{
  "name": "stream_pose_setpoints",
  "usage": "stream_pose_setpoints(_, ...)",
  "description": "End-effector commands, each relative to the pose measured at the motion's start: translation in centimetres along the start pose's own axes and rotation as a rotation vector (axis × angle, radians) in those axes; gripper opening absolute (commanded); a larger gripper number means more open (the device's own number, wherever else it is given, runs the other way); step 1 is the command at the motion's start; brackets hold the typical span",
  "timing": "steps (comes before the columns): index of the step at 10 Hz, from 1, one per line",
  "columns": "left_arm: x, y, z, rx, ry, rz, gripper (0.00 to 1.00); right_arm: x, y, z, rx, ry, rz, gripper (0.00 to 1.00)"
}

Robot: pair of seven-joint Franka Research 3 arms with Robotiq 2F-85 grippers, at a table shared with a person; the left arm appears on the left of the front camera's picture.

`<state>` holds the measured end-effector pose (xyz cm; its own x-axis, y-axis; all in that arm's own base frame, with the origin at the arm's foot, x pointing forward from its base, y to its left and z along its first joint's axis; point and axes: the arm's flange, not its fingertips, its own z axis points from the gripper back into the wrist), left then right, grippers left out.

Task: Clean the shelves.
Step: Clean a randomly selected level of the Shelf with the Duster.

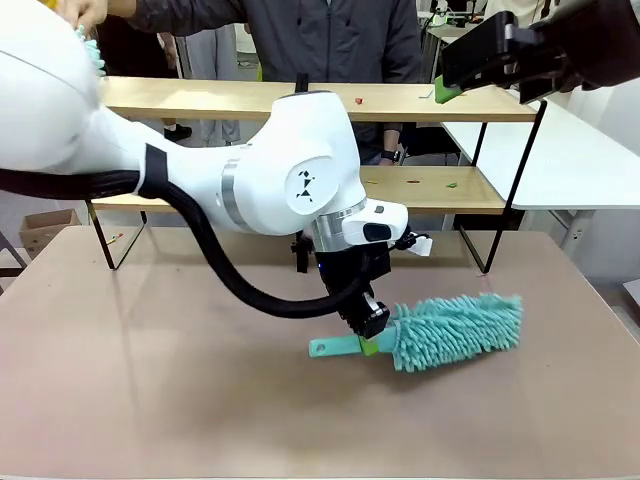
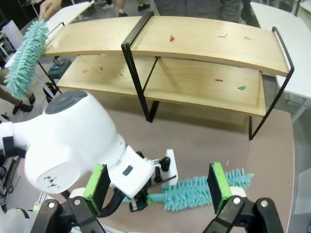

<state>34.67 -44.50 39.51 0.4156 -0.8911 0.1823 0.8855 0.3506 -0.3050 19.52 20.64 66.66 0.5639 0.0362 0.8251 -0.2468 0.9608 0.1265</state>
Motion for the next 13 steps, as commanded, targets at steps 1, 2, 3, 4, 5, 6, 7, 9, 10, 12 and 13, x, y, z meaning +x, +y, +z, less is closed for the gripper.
stream_pose_setpoints(1,-2.3,-1.1,1.5,-0.026,-0.122,-0.03,0.12,0.1,-0.1,0.0,-0.009,-0.005,-0.002,1.0)
stream_pose_setpoints(2,-2.7,-1.2,2.3,0.003,-0.201,0.017,0.12,0.1,-0.1,0.0,-0.009,-0.005,-0.002,1.0)
stream_pose_setpoints(3,-3.4,-1.4,3.2,0.044,-0.291,0.074,0.12,0.1,-0.1,0.0,-0.009,-0.005,-0.002,1.0)
stream_pose_setpoints(4,-4.3,-1.8,4.2,0.056,-0.359,0.085,0.12,0.1,-0.1,0.0,-0.009,-0.005,-0.002,1.0)
stream_pose_setpoints(5,-5.9,-2.5,5.6,0.056,-0.395,0.064,0.12,0.1,-0.1,0.0,-0.009,-0.005,-0.002,1.0)
stream_pose_setpoints(6,-7.4,-3.1,6.7,0.071,-0.396,0.044,0.12,0.1,-0.1,0.0,-0.009,-0.005,-0.002,1.0)
stream_pose_setpoints(7,-9.4,-3.7,7.4,0.033,-0.345,-0.037,0.12,0.1,-0.1,0.0,-0.009,-0.005,-0.002,1.0)
stream_pose_setpoints(9,-13.3,-4.2,7.2,-0.05,-0.228,-0.175,0.12,0.1,-0.1,0.0,-0.009,-0.005,-0.002,1.0)
stream_pose_setpoints(10,-15.0,-4.6,6.5,-0.02,-0.18,-0.246,0.12,0.1,-0.1,0.0,-0.009,-0.005,-0.002,1.0)
stream_pose_setpoints(12,-12.8,-5.2,6.4,-0.038,-0.22,-0.157,0.12,0.1,-0.1,0.0,-0.009,-0.005,-0.002,1.0)
stream_pose_setpoints(13,-12.8,-5.2,6.4,-0.038,-0.22,-0.157,0.12,0.1,-0.1,0.0,-0.009,-0.005,-0.002,1.0)
